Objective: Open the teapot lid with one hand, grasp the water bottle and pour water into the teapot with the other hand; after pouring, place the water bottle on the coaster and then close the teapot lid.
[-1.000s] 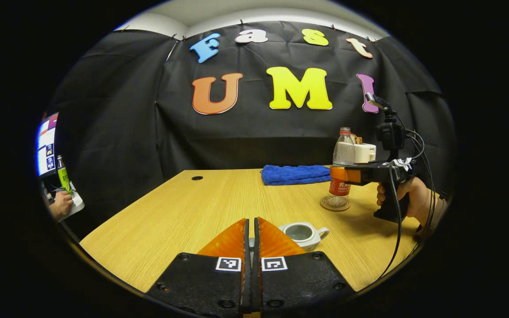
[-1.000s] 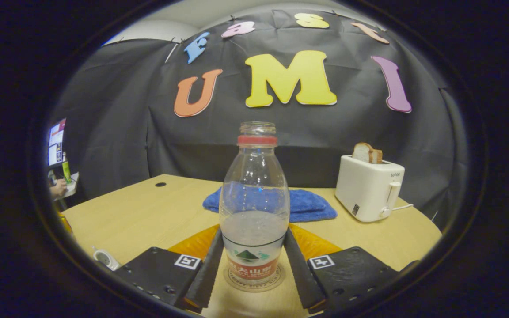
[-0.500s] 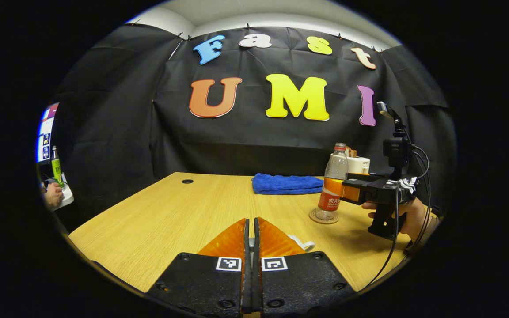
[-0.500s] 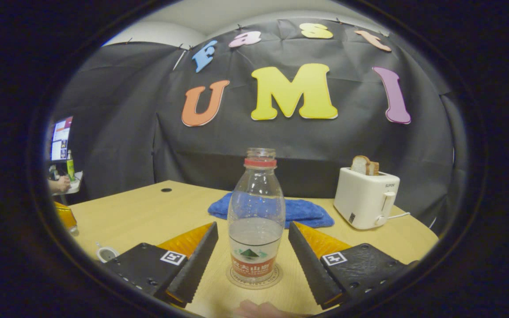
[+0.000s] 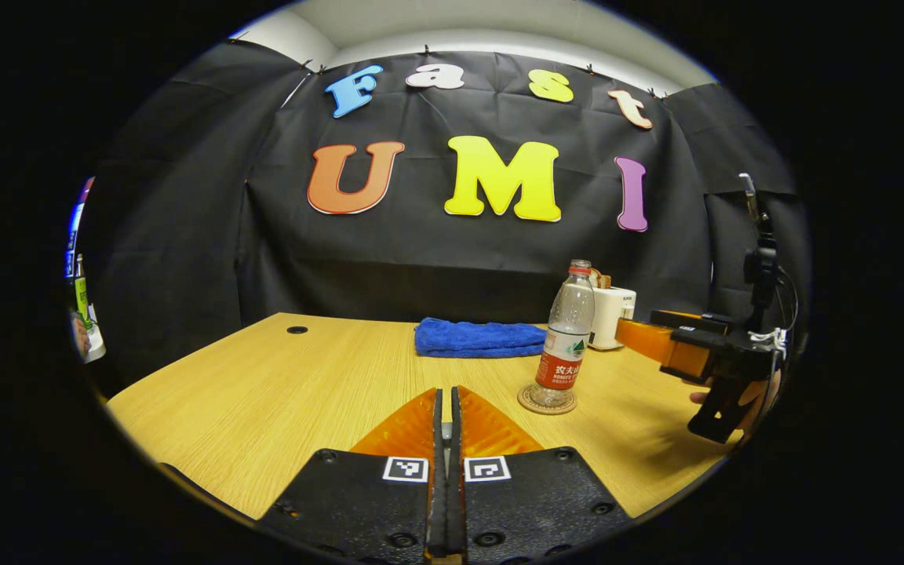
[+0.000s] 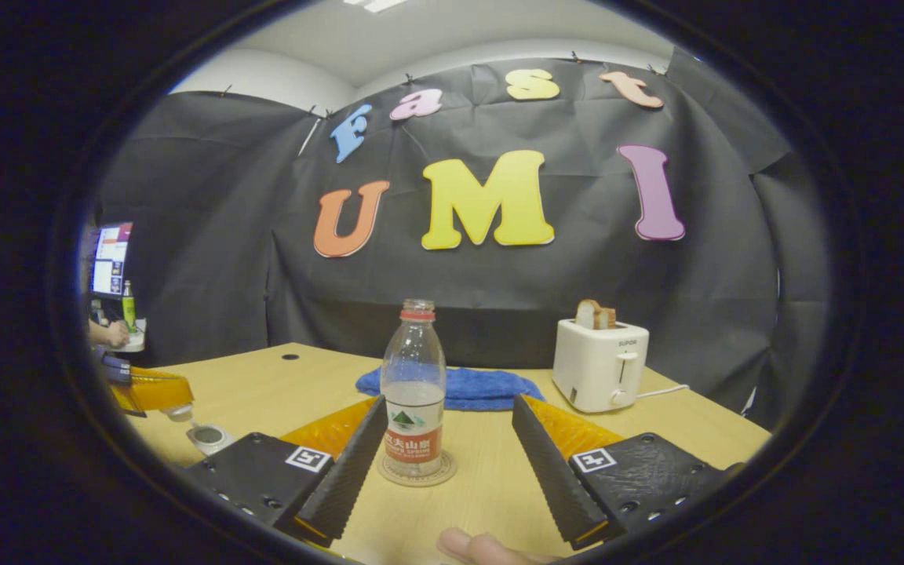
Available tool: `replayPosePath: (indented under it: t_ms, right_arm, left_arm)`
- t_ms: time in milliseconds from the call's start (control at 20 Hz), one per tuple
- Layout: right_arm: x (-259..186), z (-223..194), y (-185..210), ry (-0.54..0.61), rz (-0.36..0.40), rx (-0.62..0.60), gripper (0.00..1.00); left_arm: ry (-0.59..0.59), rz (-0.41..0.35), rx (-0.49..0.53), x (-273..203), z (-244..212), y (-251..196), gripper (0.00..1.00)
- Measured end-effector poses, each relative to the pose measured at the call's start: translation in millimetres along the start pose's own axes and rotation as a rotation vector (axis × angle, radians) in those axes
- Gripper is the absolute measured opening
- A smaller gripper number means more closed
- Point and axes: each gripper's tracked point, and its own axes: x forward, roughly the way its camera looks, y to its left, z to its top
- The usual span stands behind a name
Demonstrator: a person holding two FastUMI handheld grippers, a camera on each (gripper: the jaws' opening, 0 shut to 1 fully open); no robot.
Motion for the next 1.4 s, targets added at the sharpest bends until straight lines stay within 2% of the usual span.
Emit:
replayPosePath:
  t_ms: [300,550,600,650,700,800,850,1000,1150,1200,1250,1350,1400]
  right_arm:
    - [-34,11,-7,-0.038,0.006,-0.002,0.97]
    - [-44,12,-9,-0.036,0.002,-0.016,0.95]
    - [-46,10,-9,-0.03,0.001,-0.008,0.97]
    - [-49,10,-10,-0.026,-0.002,-0.002,0.96]
    - [-52,11,-11,-0.024,-0.008,0.001,0.95]
    - [-58,14,-13,-0.025,-0.011,-0.009,0.97]
    - [-62,17,-13,-0.03,-0.01,-0.016,0.97]
    - [-74,24,-16,-0.035,-0.021,-0.029,0.97]
    - [-96,32,-26,-0.04,-0.09,-0.039,0.96]
    - [-105,36,-28,-0.049,-0.112,-0.045,0.95]
    - [-114,38,-32,-0.051,-0.143,-0.055,0.95]
    - [-131,36,-42,-0.039,-0.211,-0.072,0.95]
    - [-139,35,-44,-0.033,-0.23,-0.067,0.95]
  left_arm:
    - [0.034,0.036,0.003,19,-23,5,0.03]
    - [0.074,0.04,-0.003,22,-33,3,0.09]
    - [0.075,0.062,-0.007,22,-31,8,0.17]
    - [0.076,0.076,-0.018,21,-28,10,0.2]
    - [0.07,0.078,-0.035,19,-24,10,0.3]
    - [0.057,0.045,-0.063,15,-11,0,0.4]
    - [0.044,0.042,-0.064,13,-5,-1,0.43]
    - [0.001,0.057,-0.045,3,19,-3,0.46]
    - [-0.007,0.068,-0.015,-12,29,-11,0.49]
    - [-0.008,0.075,0.008,-18,32,-13,0.59]
    - [-0.01,0.083,0.023,-26,36,-13,0.65]
    - [-0.001,0.056,0.006,-37,38,-24,0.68]
    - [-0.001,0.04,-0.005,-43,40,-30,0.75]
